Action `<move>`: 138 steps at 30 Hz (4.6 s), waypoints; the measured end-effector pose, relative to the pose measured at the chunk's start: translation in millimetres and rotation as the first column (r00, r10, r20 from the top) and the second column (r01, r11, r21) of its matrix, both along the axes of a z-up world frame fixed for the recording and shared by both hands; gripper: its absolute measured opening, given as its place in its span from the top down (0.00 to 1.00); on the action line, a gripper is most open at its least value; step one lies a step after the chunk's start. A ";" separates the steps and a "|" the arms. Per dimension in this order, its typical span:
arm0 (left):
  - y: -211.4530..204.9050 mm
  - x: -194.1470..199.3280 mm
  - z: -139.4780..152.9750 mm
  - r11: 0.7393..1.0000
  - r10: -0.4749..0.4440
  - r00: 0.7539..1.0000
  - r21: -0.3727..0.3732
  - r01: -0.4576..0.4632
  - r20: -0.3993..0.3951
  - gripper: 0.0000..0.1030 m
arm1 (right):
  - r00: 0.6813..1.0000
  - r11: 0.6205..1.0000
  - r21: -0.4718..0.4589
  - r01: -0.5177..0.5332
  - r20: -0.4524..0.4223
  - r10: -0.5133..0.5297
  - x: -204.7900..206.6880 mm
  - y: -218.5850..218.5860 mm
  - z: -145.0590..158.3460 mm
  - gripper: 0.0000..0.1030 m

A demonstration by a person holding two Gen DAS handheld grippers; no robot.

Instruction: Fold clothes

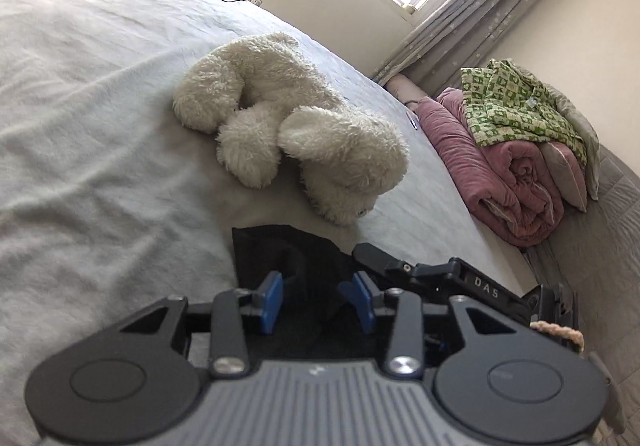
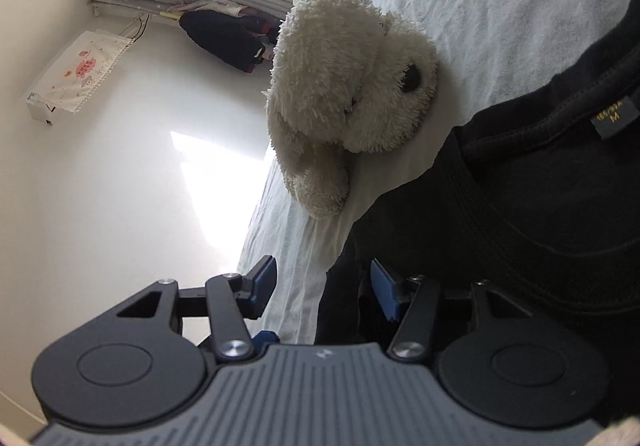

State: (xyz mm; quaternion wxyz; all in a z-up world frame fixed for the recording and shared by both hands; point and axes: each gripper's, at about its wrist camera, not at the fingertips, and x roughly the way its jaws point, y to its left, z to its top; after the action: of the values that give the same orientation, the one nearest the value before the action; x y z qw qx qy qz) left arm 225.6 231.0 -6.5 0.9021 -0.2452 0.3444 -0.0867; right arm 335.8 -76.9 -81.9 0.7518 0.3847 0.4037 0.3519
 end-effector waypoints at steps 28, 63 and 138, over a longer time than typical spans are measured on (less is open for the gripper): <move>1.3 -80.9 -1.5 0.940 -0.138 0.988 0.323 0.110 0.063 0.95 | 0.477 0.661 -0.591 -0.462 0.463 0.747 -109.8 75.8 45.9 0.75; -59.3 -78.7 -28.1 0.834 -0.340 0.940 0.459 0.306 -0.009 0.95 | 0.858 0.847 -0.497 -0.186 0.338 0.387 -44.9 34.7 30.0 0.51; 16.4 31.4 -59.4 0.979 0.165 0.972 -0.144 -0.141 0.166 0.97 | 0.932 0.888 -0.449 0.096 0.353 0.078 -24.5 6.9 35.1 0.95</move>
State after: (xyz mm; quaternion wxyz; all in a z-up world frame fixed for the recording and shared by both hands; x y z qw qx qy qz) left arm 257.0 247.4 -66.0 0.9150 -0.3212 0.2363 -0.0608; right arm 311.3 -70.0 -46.8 0.8840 0.1266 0.3283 0.3077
